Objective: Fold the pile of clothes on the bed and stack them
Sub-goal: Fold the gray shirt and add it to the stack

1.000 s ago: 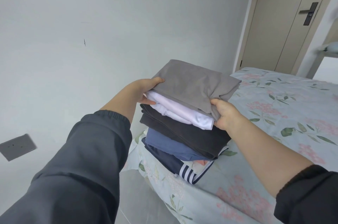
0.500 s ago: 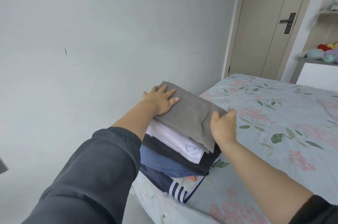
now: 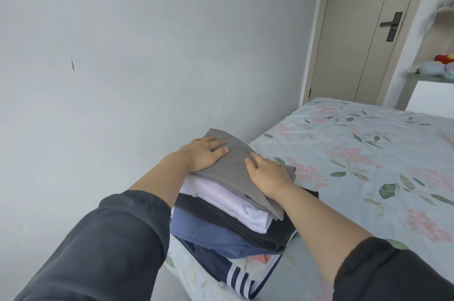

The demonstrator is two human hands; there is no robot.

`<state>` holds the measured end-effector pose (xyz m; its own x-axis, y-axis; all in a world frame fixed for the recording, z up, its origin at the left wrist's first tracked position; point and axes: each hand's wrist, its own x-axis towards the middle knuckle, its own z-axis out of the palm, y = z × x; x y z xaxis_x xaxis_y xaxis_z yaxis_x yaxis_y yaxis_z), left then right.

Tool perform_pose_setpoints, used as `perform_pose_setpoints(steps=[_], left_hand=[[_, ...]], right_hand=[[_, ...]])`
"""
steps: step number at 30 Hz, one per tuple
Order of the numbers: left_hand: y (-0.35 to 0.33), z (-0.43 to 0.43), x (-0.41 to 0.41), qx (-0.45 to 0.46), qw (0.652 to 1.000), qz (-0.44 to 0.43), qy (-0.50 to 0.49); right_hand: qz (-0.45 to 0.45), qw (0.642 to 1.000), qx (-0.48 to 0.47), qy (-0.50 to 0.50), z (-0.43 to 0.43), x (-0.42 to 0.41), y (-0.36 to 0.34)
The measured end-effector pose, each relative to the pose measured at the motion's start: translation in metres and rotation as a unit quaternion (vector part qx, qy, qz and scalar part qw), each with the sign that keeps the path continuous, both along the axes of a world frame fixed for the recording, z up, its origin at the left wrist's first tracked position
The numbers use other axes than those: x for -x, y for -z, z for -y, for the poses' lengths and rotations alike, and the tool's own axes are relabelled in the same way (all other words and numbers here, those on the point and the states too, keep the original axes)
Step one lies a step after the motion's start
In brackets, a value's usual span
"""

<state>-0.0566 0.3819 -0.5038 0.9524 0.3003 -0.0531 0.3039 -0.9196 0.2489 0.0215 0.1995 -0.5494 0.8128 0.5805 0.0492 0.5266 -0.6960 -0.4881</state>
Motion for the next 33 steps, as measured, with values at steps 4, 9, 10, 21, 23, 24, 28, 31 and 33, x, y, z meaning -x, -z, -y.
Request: perform_pose_setpoints(steps=[4, 9, 10, 21, 23, 24, 28, 31, 33], left_hand=[[-0.001, 0.007, 0.002, -0.024, 1.0, 0.001, 0.004], [-0.023, 0.021, 0.01, -0.125, 0.992, 0.017, -0.007], [-0.028, 0.026, 0.012, -0.147, 0.989, 0.021, -0.003], [-0.012, 0.201, 0.03, -0.246, 0.948, 0.144, 0.141], [-0.003, 0.252, 0.028, -0.224, 0.945, 0.151, 0.182], [0.001, 0.278, 0.026, -0.212, 0.944, 0.154, 0.201], [0.01, 0.388, 0.022, -0.157, 0.933, 0.179, 0.27], [0.015, 0.465, 0.025, -0.12, 0.921, 0.202, 0.311], [0.022, 0.51, 0.029, -0.101, 0.915, 0.201, 0.334]], right_hand=[[0.028, 0.999, 0.041, -0.008, 0.006, 0.004, 0.005], [0.045, 0.997, 0.065, -0.023, 0.024, 0.008, -0.015], [0.056, 0.996, 0.062, -0.021, 0.031, 0.01, -0.02], [0.186, 0.974, 0.087, 0.095, 0.194, 0.062, -0.025], [0.183, 0.969, 0.099, 0.132, 0.243, 0.072, -0.021], [0.181, 0.966, 0.104, 0.152, 0.269, 0.076, -0.02], [0.182, 0.943, 0.131, 0.245, 0.373, 0.095, -0.017], [0.18, 0.919, 0.159, 0.312, 0.447, 0.11, -0.017], [0.166, 0.908, 0.166, 0.347, 0.49, 0.121, -0.013]])
